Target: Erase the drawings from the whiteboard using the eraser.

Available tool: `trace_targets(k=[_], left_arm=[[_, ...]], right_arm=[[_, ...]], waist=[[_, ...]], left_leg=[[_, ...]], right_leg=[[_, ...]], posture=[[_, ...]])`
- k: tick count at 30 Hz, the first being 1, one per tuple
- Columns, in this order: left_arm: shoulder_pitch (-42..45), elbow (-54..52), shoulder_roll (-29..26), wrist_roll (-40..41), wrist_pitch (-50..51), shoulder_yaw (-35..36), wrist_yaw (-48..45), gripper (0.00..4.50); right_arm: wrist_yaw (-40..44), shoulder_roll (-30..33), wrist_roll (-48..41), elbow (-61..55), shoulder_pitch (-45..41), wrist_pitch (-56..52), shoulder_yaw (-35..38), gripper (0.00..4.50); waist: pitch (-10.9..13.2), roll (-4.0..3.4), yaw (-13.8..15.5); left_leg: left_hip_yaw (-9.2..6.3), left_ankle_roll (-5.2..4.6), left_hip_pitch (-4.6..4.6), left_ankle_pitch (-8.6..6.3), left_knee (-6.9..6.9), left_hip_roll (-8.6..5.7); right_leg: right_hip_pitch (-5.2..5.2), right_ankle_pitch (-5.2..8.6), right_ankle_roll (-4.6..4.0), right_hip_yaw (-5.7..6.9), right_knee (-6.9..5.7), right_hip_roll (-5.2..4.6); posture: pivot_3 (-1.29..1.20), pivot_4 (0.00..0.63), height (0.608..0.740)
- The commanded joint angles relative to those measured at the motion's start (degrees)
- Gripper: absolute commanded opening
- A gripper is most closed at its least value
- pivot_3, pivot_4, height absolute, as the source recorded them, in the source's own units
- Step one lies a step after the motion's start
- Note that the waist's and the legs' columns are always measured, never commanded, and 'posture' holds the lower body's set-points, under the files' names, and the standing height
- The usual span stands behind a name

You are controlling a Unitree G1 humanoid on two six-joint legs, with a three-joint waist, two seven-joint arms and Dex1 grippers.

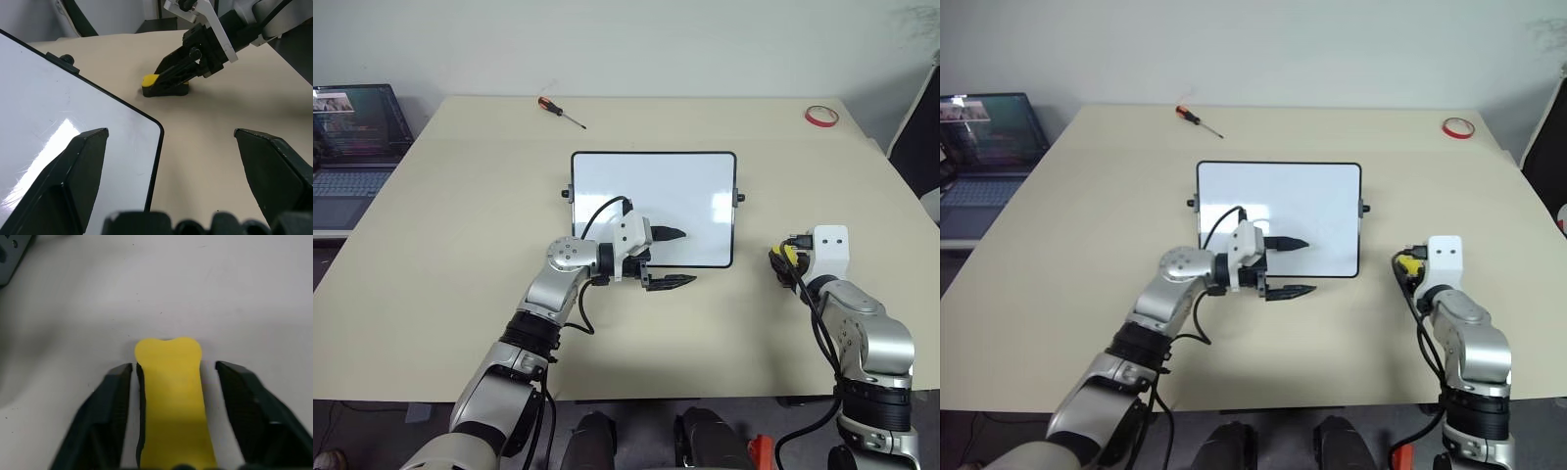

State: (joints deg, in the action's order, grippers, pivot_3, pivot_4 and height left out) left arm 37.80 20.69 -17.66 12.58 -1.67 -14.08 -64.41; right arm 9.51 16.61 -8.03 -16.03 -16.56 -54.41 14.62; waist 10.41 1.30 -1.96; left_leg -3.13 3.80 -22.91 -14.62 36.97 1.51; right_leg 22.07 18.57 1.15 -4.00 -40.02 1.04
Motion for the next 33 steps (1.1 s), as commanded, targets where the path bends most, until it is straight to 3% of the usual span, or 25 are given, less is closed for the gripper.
trace_targets(k=[1,2,8,11,17,23,29,33], left_arm=[[0.74,-2.39,-0.31,0.45,-0.21,1.46,0.09,4.50],[0.75,-2.40,-0.36,0.45,-0.16,1.47,0.10,4.50],[-0.23,-4.83,-1.65,0.95,1.53,1.68,-0.32,4.50],[-3.07,-12.56,-5.37,2.97,5.89,4.84,1.24,4.50],[-10.65,-28.65,-7.21,11.18,19.82,12.03,9.28,4.50],[-21.41,-37.71,-1.26,8.82,20.76,21.34,29.86,4.50],[-30.72,-44.67,1.35,5.27,19.89,25.47,41.54,4.50],[-40.14,-51.24,3.19,2.64,17.90,26.42,46.17,4.50]], right_arm=[[-0.71,0.75,-0.51,-1.42,-1.26,0.17,0.92,4.14],[-0.78,0.79,-0.51,-1.40,-1.36,0.17,0.91,4.46],[-0.97,1.30,-0.26,-3.18,-1.41,0.97,-0.27,4.46],[-2.12,0.09,-0.36,-8.57,-0.76,0.56,-0.93,4.46],[-3.05,-1.13,-0.85,-18.75,0.75,-0.99,-2.23,4.46],[-5.05,-4.57,0.17,-26.56,6.88,6.38,-0.87,4.46],[-6.24,-6.54,0.30,-32.28,13.35,9.24,-0.75,4.46],[-4.58,-7.28,0.89,-33.30,23.88,18.36,-1.34,4.46]], waist=[[0.00,0.00,0.00],[0.00,0.00,-0.01],[0.00,0.00,-0.01],[0.00,-0.01,-0.54],[-0.01,-0.02,-0.79],[-0.03,-0.01,-0.43],[-0.04,-0.01,-0.18],[-0.14,0.01,0.04]], left_leg=[[0.00,0.00,0.00,0.00,0.00,0.00],[0.00,0.00,0.00,0.00,0.00,0.00],[0.00,0.00,0.00,0.00,0.00,0.00],[0.03,0.00,0.00,0.00,-0.01,0.07],[-0.11,0.00,-0.04,0.00,-0.01,0.22],[-0.20,0.01,-0.01,0.00,0.04,0.24],[-0.19,0.02,0.02,0.01,0.04,0.24],[-0.21,0.03,0.09,0.00,0.00,0.23]], right_leg=[[0.00,0.00,0.00,0.00,0.00,0.00],[0.00,0.00,0.00,0.00,0.00,0.00],[0.00,0.00,0.00,0.00,0.00,0.00],[0.04,0.00,0.00,-0.06,-0.02,-0.01],[0.05,0.00,0.00,-0.08,-0.04,-0.15],[-0.04,0.01,0.01,-0.09,-0.01,-0.25],[-0.05,0.00,0.01,-0.10,-0.02,-0.25],[-0.16,0.01,0.02,-0.08,0.05,-0.25]], posture=[[0.00,0.150,0.740],[0.00,0.150,0.740],[0.00,0.150,0.740],[0.00,0.150,0.740],[0.00,0.150,0.740],[0.00,0.150,0.740],[0.00,0.150,0.740],[0.00,0.150,0.740]])
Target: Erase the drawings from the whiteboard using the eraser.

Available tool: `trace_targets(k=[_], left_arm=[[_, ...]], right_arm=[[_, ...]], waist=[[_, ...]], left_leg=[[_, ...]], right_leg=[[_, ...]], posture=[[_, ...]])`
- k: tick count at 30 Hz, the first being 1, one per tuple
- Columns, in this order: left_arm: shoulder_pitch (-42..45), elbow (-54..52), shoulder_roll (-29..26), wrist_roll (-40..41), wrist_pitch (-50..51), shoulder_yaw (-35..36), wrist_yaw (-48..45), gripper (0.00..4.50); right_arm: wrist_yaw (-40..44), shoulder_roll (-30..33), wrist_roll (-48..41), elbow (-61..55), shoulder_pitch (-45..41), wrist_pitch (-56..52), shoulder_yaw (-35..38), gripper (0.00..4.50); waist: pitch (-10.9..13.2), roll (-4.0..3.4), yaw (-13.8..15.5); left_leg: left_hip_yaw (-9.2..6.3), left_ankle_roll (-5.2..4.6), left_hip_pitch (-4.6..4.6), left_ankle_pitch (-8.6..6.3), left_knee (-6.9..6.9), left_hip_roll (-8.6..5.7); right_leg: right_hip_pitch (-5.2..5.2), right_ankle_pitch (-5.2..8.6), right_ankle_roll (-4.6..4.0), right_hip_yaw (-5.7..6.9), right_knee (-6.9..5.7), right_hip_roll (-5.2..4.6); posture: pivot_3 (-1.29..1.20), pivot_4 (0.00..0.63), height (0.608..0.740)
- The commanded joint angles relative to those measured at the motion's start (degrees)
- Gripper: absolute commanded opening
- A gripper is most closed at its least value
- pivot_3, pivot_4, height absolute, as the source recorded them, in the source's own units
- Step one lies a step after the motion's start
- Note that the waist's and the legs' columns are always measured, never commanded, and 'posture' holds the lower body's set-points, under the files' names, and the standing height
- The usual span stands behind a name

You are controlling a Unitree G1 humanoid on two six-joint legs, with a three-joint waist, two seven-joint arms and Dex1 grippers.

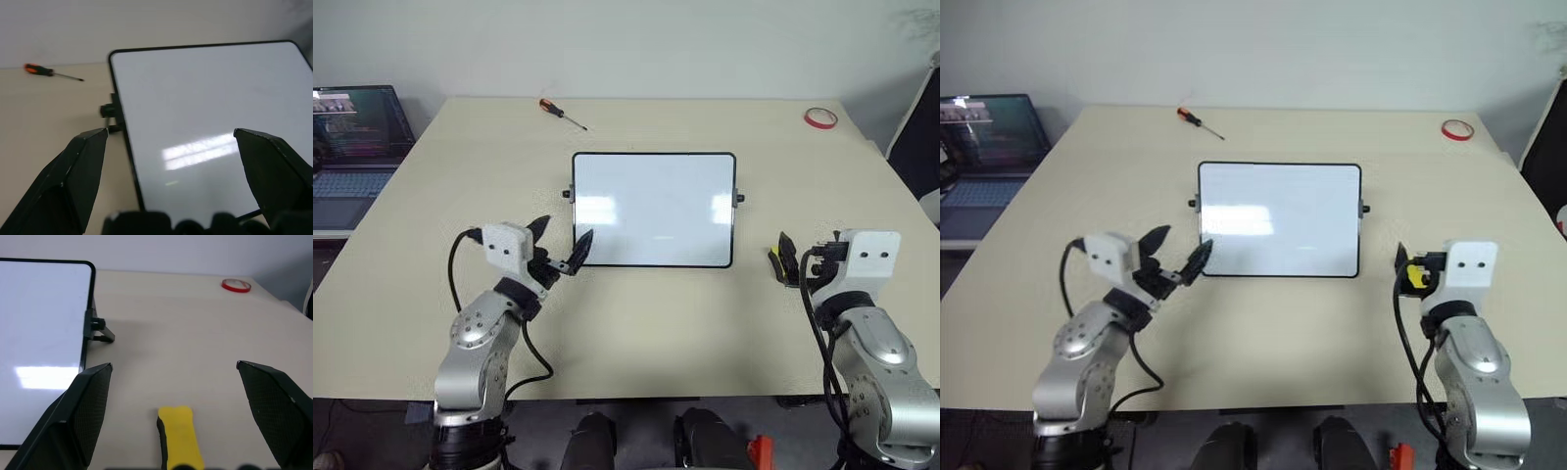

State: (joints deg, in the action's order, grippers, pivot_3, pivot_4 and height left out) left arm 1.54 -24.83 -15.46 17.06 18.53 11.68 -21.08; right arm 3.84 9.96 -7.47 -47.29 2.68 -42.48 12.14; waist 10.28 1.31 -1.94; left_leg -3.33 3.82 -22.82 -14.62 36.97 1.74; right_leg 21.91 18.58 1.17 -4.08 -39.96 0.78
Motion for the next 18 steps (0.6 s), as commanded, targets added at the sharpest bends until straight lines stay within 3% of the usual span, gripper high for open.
trace_targets(k=[1,8,18], left_arm=[[-6.19,-6.97,1.30,-2.23,-2.88,0.64,3.35,4.50],[-14.68,-11.23,3.03,-4.52,-6.24,-1.67,5.44,4.50],[-14.75,-11.19,3.47,-5.40,-5.73,-5.96,6.62,4.50]], right_arm=[[1.90,-0.55,0.48,-1.72,7.56,9.51,0.84,4.46],[5.06,0.61,3.15,2.83,20.20,25.12,-0.09,4.46],[5.28,-1.16,2.45,2.13,27.96,30.62,-0.14,4.46]], waist=[[0.00,0.00,0.06],[-0.01,0.05,0.05],[-0.04,0.07,0.09]], left_leg=[[0.01,0.00,0.00,0.00,-0.02,0.01],[0.05,0.00,0.66,-0.01,0.00,-0.06],[0.12,0.01,0.80,-0.02,-0.04,-0.06]], right_leg=[[0.00,0.01,0.00,0.00,0.03,0.00],[-0.63,0.18,0.27,-0.02,0.05,0.01],[-0.71,0.22,0.26,-0.09,0.05,0.08]], posture=[[0.00,0.150,0.740],[0.00,0.150,0.740],[0.00,0.150,0.740]])
